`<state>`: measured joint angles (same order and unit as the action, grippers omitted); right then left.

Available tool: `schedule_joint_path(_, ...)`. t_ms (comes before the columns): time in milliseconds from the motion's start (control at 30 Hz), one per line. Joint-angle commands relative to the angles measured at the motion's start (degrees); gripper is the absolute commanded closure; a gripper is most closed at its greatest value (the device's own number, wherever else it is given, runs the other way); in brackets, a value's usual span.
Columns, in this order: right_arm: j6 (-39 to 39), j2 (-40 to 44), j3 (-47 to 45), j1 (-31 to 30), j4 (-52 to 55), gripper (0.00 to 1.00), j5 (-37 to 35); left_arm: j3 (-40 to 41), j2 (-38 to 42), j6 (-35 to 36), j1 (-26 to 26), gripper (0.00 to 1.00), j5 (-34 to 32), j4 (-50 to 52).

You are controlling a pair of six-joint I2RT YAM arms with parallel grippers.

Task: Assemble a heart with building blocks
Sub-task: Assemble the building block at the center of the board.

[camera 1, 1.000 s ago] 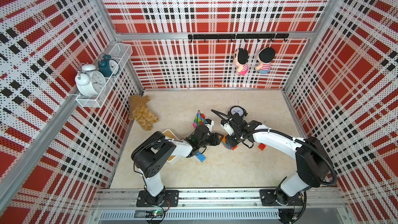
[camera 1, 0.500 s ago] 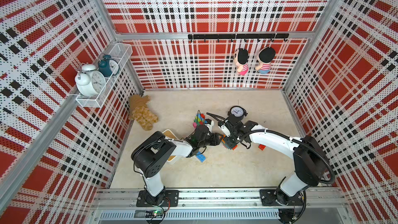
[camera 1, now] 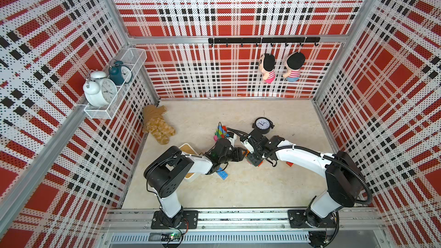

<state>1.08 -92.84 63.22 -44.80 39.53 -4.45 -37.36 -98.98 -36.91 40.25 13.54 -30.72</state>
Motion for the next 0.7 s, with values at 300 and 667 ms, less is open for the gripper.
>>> schedule_joint_path(300,-15.2,-5.9,-2.5,4.2,6.6,1.00,9.0,5.6,6.5,-0.1,-2.1,0.47,-1.5,-0.1)
schedule_joint_path(667,-15.4,-8.7,-3.3,4.8,5.8,1.00,9.9,6.1,7.6,0.5,-3.5,0.47,-1.1,-0.4)
